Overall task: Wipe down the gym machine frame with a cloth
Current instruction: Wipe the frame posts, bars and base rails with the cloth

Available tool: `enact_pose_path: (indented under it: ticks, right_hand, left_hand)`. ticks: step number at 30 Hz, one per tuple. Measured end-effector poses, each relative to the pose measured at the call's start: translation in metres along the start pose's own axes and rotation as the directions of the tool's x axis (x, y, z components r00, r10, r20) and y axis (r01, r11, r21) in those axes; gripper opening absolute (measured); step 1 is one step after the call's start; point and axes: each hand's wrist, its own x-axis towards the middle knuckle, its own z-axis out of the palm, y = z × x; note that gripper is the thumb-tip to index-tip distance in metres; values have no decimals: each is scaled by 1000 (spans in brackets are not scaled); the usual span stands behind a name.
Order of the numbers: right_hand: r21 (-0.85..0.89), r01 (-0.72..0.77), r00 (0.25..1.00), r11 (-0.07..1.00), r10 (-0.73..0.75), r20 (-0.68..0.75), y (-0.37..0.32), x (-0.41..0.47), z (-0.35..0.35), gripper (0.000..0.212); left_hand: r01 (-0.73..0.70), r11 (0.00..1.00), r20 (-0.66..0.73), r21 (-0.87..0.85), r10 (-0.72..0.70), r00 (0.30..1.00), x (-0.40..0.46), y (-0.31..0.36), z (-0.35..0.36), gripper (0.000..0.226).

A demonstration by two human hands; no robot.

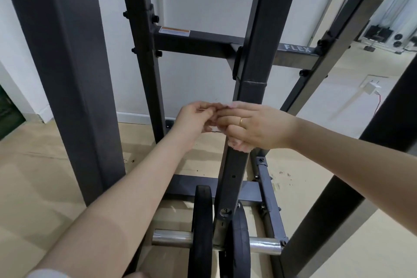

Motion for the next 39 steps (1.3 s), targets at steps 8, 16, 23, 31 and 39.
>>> enact_pose_path:
  ticks: [8,16,23,31,39]
  right_hand:
    - [-163,-216,976,963,213,-39,18,7,-14,32]
    - [-281,-78,996,957,85,13,0,0,12,29]
    - [-185,-269,948,945,226,-224,-50,-1,54,24]
    - [-206,-468,812,860,326,-484,-32,1,56,17]
    - [-200,-341,915,919,274,-297,-51,-4,61,20]
  left_hand:
    - [116,989,-28,93,-114,993,3,-19,13,25]
    - [-19,993,243,118,-10,970,-30,-75,16,44]
    - [-69,989,164,132,47,985,-28,-101,18,33]
    - [-73,996,135,59,65,989,-36,-116,23,51]
    - [3,953,145,303,-50,988,-43,-123,11,52]
